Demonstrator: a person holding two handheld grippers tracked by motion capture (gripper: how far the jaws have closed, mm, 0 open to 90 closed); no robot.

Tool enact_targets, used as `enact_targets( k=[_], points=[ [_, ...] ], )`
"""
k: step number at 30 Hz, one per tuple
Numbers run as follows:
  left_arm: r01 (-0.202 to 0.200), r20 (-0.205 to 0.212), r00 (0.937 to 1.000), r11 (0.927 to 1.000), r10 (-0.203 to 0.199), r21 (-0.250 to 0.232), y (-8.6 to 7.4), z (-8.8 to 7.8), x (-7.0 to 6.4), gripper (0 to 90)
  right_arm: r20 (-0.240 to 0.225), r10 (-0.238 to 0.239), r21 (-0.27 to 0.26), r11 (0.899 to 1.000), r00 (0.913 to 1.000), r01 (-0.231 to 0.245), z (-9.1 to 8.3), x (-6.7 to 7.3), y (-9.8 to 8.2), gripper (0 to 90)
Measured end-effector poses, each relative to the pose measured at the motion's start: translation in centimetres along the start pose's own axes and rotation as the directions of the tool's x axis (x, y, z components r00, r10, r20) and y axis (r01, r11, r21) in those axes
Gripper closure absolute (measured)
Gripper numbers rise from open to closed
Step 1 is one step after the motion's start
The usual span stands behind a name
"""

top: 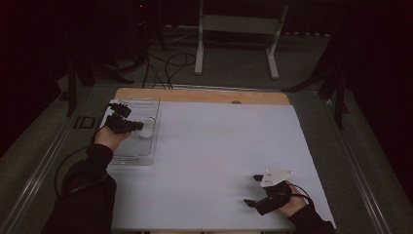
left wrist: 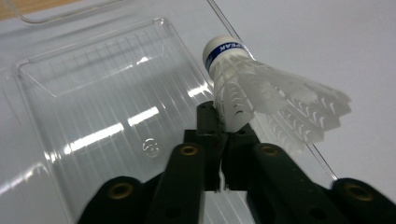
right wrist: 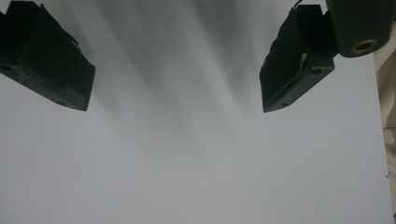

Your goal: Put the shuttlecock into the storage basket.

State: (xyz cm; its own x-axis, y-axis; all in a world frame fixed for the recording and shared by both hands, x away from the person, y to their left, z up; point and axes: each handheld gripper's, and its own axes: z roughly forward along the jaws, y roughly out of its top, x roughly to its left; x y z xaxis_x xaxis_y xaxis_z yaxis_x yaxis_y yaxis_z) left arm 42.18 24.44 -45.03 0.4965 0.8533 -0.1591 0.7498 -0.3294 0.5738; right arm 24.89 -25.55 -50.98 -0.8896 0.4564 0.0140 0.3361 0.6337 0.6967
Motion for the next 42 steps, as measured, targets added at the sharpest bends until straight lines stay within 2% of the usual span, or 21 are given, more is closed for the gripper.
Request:
enact_targets(
  k=[2, 4, 11, 14, 15, 16, 20, 23, 33, 35, 42],
  points=[
    [0.014, -0.005, 0.9999, 0.9999, -0.014, 0.005, 0.1, 0.0, 0.0, 80.6, -0.003, 0.003, 0.002, 1.0, 1.0, -0.003, 0.0, 0.0, 0.0, 10.2],
    [0.01, -0.02, 0.9997, 0.9998, -0.01, 0.016, 0.1, 0.1, -0.2, 73.5, -0.004, 0.001, 0.007, 1.0, 1.0, -0.001, 0.1, 0.1, 0.0, 10.2],
    [0.044, 0.0, 0.9991, 0.9989, -0.044, 0.015, 0.5, -0.3, -0.6, 40.6, -0.008, -0.002, 0.015, 1.0, 1.0, 0.002, 0.2, 0.1, 0.0, 10.2],
    [0.03, -0.026, 0.9992, 0.9994, -0.029, 0.018, 0.7, -0.5, -1.1, 26.0, -0.01, 0.0, 0.016, 1.0, 1.0, 0.0, 0.2, 0.1, 0.0, 10.2],
    [0.023, -0.016, 0.9996, 0.9996, -0.022, 0.016, 0.7, -0.6, -1.2, 22.7, -0.01, -0.001, 0.017, 1.0, 0.9999, 0.001, 0.2, 0.1, 0.0, 10.2],
    [0.009, 0.009, 0.9999, 0.9998, -0.009, 0.018, 0.7, -0.7, -1.3, 15.4, -0.011, -0.001, 0.017, 1.0, 0.9999, 0.001, 0.2, 0.1, 0.0, 10.2],
    [-0.022, 0.011, 0.9997, 0.9986, 0.021, 0.049, 0.8, -0.6, -1.8, 3.6, -0.011, -0.004, 0.017, 1.0, 0.9999, 0.004, 0.2, 0.1, 0.0, 10.2],
    [-0.035, 0.018, 0.9993, 0.9978, 0.034, 0.057, 0.8, -0.6, -2.0, 1.5, -0.009, -0.004, 0.018, 1.0, 1.0, 0.004, 0.2, 0.1, 0.0, 10.2],
    [-0.044, 0.044, 0.9981, 0.9987, 0.043, 0.025, 1.2, -1.5, -2.7, 0.2, -0.011, -0.001, 0.017, 1.0, 0.9999, 0.001, 0.2, 0.1, 0.0, 10.2],
    [-0.058, 0.042, 0.9975, 0.9979, 0.057, 0.028, 1.3, -1.6, -3.0, 0.2, -0.01, 0.0, 0.015, 1.0, 0.9999, 0.0, 0.2, 0.1, 0.0, 10.2],
    [-0.09, 0.086, 0.9924, 0.9956, 0.088, 0.023, 1.6, -1.7, -4.3, 0.2, -0.012, 0.003, 0.015, 1.0, 0.9999, -0.003, 0.2, 0.1, 0.0, 10.2]
  ],
)
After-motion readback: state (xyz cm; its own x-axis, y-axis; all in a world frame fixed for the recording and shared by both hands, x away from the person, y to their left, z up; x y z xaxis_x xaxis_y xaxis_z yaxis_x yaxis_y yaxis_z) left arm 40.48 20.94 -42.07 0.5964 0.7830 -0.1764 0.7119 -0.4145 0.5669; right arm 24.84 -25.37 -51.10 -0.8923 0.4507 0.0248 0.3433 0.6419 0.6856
